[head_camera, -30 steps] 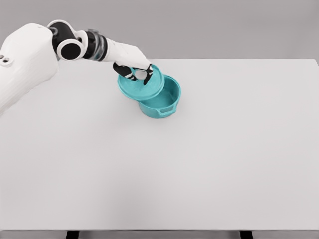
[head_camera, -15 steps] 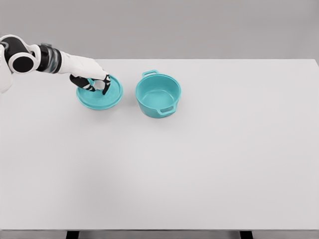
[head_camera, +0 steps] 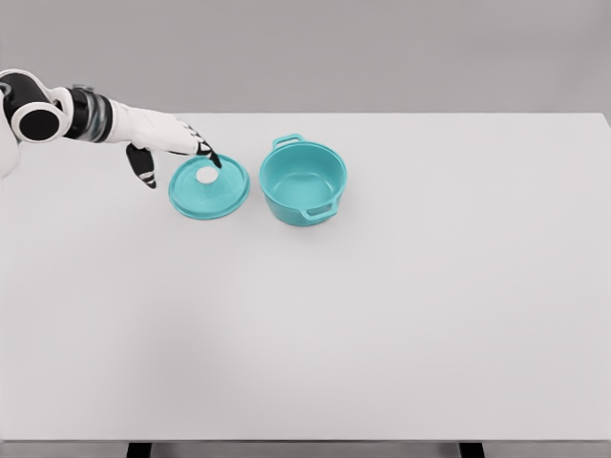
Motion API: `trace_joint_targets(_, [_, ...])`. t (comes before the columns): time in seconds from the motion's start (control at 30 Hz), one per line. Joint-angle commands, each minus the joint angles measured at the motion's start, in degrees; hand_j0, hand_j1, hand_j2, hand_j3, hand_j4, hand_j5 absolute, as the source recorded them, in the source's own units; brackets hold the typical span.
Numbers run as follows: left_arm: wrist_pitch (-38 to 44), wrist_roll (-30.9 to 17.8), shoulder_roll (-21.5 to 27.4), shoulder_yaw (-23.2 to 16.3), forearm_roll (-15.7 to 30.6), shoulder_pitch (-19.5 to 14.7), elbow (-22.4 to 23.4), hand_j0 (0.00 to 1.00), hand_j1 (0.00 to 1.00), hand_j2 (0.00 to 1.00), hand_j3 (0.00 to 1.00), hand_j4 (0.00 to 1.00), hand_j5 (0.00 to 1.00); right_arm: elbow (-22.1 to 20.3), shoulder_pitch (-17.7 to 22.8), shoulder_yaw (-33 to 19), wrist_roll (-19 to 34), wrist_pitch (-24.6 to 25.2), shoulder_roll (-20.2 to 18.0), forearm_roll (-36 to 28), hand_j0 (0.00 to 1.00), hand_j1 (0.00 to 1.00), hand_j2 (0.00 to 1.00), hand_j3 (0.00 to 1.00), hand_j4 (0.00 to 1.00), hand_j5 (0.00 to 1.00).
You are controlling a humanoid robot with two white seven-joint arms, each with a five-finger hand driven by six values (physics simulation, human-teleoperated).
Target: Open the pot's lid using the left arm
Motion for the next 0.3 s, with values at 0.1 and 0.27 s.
trace_joint_targets(0.1, [0.1, 0.0, 1.6, 0.5, 0.3, 0.6, 12.7, 1.0, 1.0, 1.0, 1.0, 1.0, 1.0, 0.0, 0.0, 0.0, 0.0, 0.0, 0.0, 0.0, 1.0, 1.0, 1.0, 1.0, 1.0, 1.0])
trace_joint_targets(0.27, [0.1, 0.0, 1.6, 0.5, 0.3, 0.8, 14.8, 1.0, 1.0, 1.0, 1.0, 1.0, 1.0, 0.0, 0.0, 0.0, 0.0, 0.0, 0.0, 0.0, 1.0, 1.0, 1.0, 1.0, 1.0, 1.0])
